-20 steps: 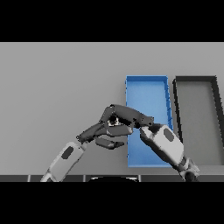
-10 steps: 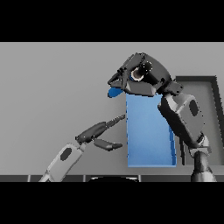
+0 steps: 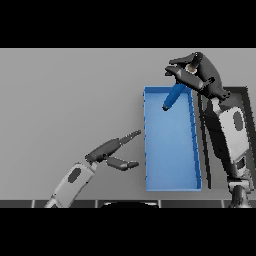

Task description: Pick up the blue pipe and place it into the blue bin.

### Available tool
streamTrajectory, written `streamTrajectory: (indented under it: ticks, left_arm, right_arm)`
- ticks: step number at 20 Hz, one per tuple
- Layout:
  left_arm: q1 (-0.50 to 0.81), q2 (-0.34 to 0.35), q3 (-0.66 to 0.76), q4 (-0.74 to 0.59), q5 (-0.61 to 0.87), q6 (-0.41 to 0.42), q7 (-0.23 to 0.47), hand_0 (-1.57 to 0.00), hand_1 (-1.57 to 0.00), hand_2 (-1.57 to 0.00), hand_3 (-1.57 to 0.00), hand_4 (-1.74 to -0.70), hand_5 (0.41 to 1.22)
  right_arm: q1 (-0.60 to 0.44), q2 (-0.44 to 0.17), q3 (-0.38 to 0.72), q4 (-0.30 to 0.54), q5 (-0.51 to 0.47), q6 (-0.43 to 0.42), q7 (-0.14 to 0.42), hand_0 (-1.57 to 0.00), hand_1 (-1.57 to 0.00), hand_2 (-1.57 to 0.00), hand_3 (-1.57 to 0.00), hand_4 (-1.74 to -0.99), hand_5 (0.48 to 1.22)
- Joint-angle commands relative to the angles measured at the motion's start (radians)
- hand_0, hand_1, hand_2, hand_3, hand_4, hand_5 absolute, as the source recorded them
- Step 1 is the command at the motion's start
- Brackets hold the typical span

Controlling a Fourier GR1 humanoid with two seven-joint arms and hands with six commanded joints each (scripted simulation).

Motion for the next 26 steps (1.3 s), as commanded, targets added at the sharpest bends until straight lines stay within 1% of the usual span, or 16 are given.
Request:
streamTrajectory:
  ticks: [1, 5, 6, 8, 9, 12, 13, 14, 16, 17, 18, 19, 20, 22, 25, 26]
  left_arm:
    - [-0.004, 0.0, 0.009, 0.005, 0.01, -0.002, 0.007, 0.0, 0.0, 0.0, 0.0, -0.89, 0.483]
    - [-0.003, -0.005, 0.005, 0.001, 0.015, -0.004, 0.005, 0.0, 0.0, 0.0, 0.0, -0.89, 0.47]
    - [-0.004, -0.003, 0.008, 0.007, 0.009, -0.001, -0.001, 0.0, 0.0, 0.0, 0.0, -0.89, 0.466]
    - [-0.005, 0.003, 0.008, -0.003, 0.01, -0.002, -0.001, 0.0, 0.0, 0.0, 0.0, -0.88, 0.463]
    - [0.005, 0.004, 0.003, -0.008, 0.009, -0.002, -0.008, 0.0, 0.0, 0.0, 0.0, -0.88, 0.463]
    - [-0.002, -0.005, 0.003, -0.007, 0.012, 0.001, 0.014, 0.0, 0.0, 0.0, 0.0, -0.88, 0.46]
    - [-0.008, -0.011, -0.001, 0.007, 0.004, 0.003, 0.018, 0.0, 0.0, 0.0, 0.0, -0.89, 0.457]
    - [-0.008, -0.009, 0.002, 0.019, 0.001, 0.003, 0.014, 0.0, 0.0, 0.0, 0.0, -0.89, 0.455]
    - [-0.008, -0.005, 0.006, 0.004, 0.008, 0.002, 0.016, 0.0, 0.0, 0.0, 0.0, -0.89, 0.454]
    - [-0.011, -0.008, 0.007, 0.007, 0.004, 0.006, 0.01, 0.0, 0.0, 0.0, 0.0, -0.89, 0.453]
    - [-0.016, -0.005, 0.011, 0.02, 0.006, 0.001, 0.008, 0.0, 0.0, 0.0, 0.0, -0.89, 0.454]
    - [-0.003, -0.001, 0.008, 0.0, 0.006, 0.004, 0.008, 0.0, 0.0, 0.0, 0.0, -0.89, 0.453]
    - [-0.005, -0.007, 0.003, -0.003, 0.007, 0.005, 0.02, 0.0, 0.0, 0.0, 0.0, -0.89, 0.453]
    - [-0.004, -0.008, 0.003, -0.004, 0.009, 0.002, 0.016, 0.0, 0.0, 0.0, 0.0, -0.89, 0.454]
    - [-0.009, -0.007, 0.005, -0.001, 0.008, 0.004, 0.02, 0.0, 0.0, 0.0, 0.0, -0.9, 0.45]
    - [-0.01, -0.006, 0.007, -0.005, 0.01, 0.005, 0.025, 0.0, 0.0, 0.0, 0.0, -0.9, 0.45]
  right_arm:
    - [0.032, 0.004, 0.011, -0.007, 0.007, -0.019, 0.006, -1.57, -1.57, -1.57, -1.57, -1.74, 1.122]
    - [0.161, 0.002, 0.058, -0.024, 0.023, -0.099, 0.075, -1.57, -1.57, -1.57, -1.57, -1.741, 1.12]
    - [0.185, -0.006, 0.062, -0.002, 0.02, -0.105, 0.098, -1.57, -1.57, -1.57, -1.57, -1.741, 1.12]
    - [0.249, -0.016, 0.097, -0.011, 0.017, -0.119, 0.141, -1.57, -1.57, -1.57, -1.57, -1.741, 1.122]
    - [0.281, -0.021, 0.121, -0.025, 0.02, -0.134, 0.142, -1.57, -1.57, -1.57, -1.57, -1.694, 1.124]
    - [0.327, -0.063, 0.206, 0.01, -0.013, -0.141, 0.142, -1.57, -1.57, -1.57, -1.57, -1.591, 1.114]
    - [0.325, -0.079, 0.256, 0.03, -0.032, -0.166, 0.142, -1.57, -1.57, -1.57, -1.33, -1.599, 1.11]
    - [0.32, -0.113, 0.318, 0.049, -0.079, -0.208, 0.142, -1.56, -1.46, -1.39, -1.12, -1.547, 1.133]
    - [0.274, -0.175, 0.445, 0.098, -0.197, -0.256, 0.142, -1.04, -0.93, -0.89, -0.72, -1.455, 1.164]
    - [0.251, -0.208, 0.506, 0.115, -0.256, -0.277, 0.142, -0.84, -0.75, -0.71, -0.57, -1.392, 1.176]
    - [0.238, -0.234, 0.538, 0.122, -0.294, -0.273, 0.142, -0.67, -0.6, -0.57, -0.46, -1.338, 1.157]
    - [0.213, -0.245, 0.589, 0.126, -0.3, -0.241, 0.142, -0.53, -0.48, -0.46, -0.37, -1.285, 1.141]
    - [0.191, -0.257, 0.636, 0.133, -0.303, -0.234, 0.142, -0.43, -0.38, -0.36, -0.29, -1.242, 1.081]
    - [0.182, -0.273, 0.666, 0.133, -0.269, -0.224, 0.142, -0.27, -0.24, -0.23, -0.19, -1.179, 0.975]
    - [0.165, -0.279, 0.716, 0.144, -0.198, -0.198, 0.134, -0.14, -0.12, -0.12, -0.1, -1.131, 0.857]
    - [0.162, -0.276, 0.737, 0.153, -0.159, -0.2, 0.117, -0.11, -0.1, -0.09, -0.08, -1.125, 0.821]
